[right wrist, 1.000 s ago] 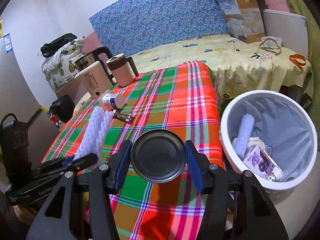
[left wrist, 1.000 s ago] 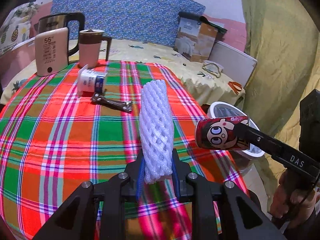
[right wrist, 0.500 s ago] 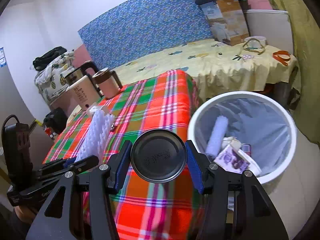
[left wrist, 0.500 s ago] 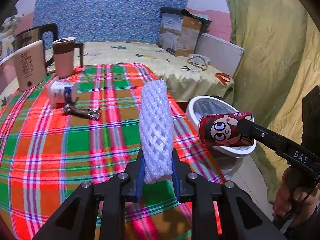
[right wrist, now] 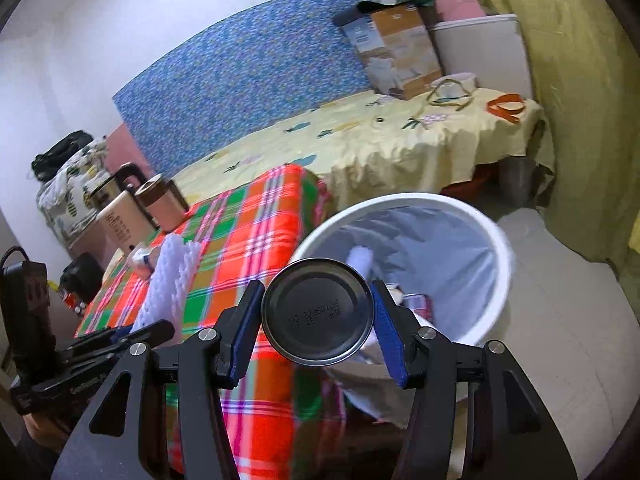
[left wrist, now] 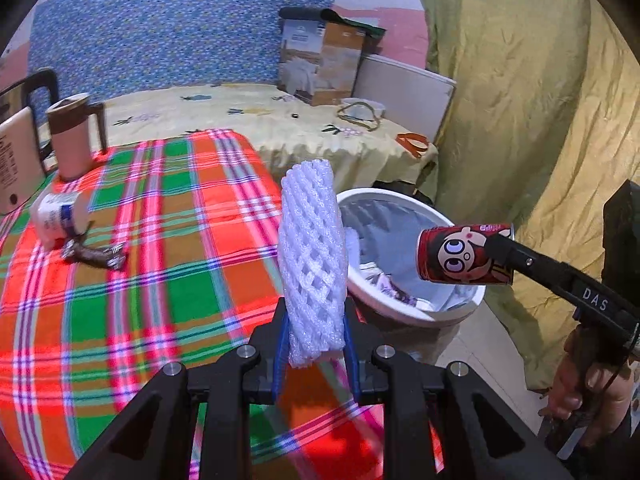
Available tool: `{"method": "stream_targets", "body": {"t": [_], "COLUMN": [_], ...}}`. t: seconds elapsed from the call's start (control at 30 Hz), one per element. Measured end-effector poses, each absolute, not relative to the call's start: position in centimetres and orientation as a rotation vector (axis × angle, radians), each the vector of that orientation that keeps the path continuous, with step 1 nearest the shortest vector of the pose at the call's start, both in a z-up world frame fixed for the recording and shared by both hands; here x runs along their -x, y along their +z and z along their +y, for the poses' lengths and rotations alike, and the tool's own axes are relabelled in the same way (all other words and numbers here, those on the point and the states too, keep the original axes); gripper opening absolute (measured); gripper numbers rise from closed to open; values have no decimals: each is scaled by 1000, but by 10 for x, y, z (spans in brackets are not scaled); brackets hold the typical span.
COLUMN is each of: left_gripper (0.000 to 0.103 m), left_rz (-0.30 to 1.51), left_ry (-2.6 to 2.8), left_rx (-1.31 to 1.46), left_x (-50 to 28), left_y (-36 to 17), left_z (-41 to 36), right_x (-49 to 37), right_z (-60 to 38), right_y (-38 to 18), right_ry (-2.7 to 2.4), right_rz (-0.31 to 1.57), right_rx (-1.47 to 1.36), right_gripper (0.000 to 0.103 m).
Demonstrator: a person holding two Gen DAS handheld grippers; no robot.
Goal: Collect trash
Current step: 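Carry foam sleeve and red can over the white bin and open both tools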
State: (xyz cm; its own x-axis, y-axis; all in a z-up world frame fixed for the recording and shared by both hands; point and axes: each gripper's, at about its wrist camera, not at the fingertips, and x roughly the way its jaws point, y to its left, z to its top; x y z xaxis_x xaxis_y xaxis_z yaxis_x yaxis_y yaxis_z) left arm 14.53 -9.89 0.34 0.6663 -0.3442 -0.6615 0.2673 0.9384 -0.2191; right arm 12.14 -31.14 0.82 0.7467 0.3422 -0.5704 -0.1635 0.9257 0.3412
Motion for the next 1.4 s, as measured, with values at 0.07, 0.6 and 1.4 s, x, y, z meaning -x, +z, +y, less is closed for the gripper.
{"method": "stream_targets", "body": {"t": [0.07, 0.6, 1.4], "left_gripper": [24, 24, 42], "left_rz": [772, 814, 852], "left_ry": [-364, -459, -492], "left_rx": [100, 39, 80], "left_x": [-151, -190, -219], "left_y": [3, -10, -33], "left_z": [-108, -165, -181], "right_x": [-122, -129, -138], "right_z": [-318, -339, -346], "right_y": [6, -11, -22], "right_ry": [262, 172, 106], "right_rz": [676, 730, 808], "right_rx": [-285, -273, -230], "right_gripper": [55, 55, 57]}}
